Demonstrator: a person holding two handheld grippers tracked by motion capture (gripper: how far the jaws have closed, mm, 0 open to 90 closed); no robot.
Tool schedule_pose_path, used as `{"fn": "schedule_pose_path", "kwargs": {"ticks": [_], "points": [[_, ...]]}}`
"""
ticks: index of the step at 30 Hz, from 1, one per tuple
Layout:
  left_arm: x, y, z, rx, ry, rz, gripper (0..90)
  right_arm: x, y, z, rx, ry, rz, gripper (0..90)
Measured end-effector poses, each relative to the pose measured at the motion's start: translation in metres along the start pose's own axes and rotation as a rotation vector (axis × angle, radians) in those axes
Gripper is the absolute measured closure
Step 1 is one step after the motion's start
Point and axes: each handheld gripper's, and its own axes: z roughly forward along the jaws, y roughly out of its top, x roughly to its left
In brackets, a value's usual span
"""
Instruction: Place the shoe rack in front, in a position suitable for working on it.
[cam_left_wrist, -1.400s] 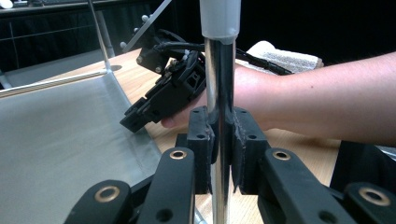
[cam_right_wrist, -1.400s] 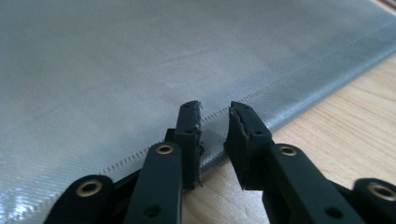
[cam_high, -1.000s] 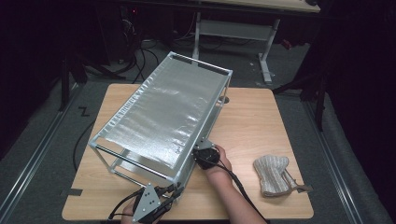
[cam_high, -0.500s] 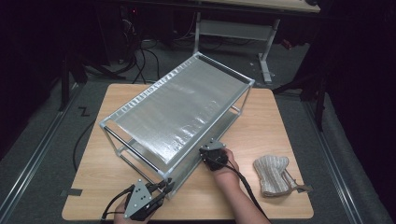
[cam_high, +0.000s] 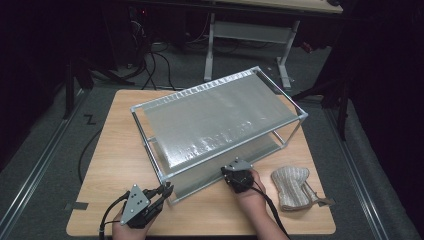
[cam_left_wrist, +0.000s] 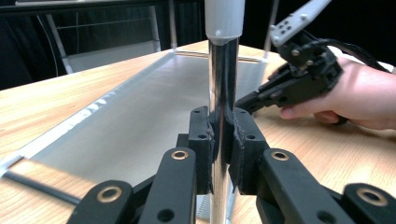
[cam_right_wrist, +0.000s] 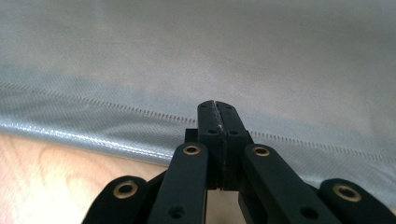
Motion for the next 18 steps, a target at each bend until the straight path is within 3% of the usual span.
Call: {"fn": "schedule_pose_path", "kwargs": {"ticks": [8, 14, 18], "points": [[-0.001, -0.001, -0.001, -0.005, -0.014, -0.002, 80.7, -0.001, -0.007, -0.006, -0.004, -0.007, 0.010, 89.8], [-0.012, 0.000, 0.004, -0.013, -0.071, 0.015, 80.6, -0.006, -0.011, -0.013, 0.011, -0.028, 0.021, 89.7], [-0.022, 0.001, 0.014, -0.021, -0.129, 0.023, 80.6, -0.015, -0.017, -0.018, 0.025, -0.074, 0.031, 89.7]]}}
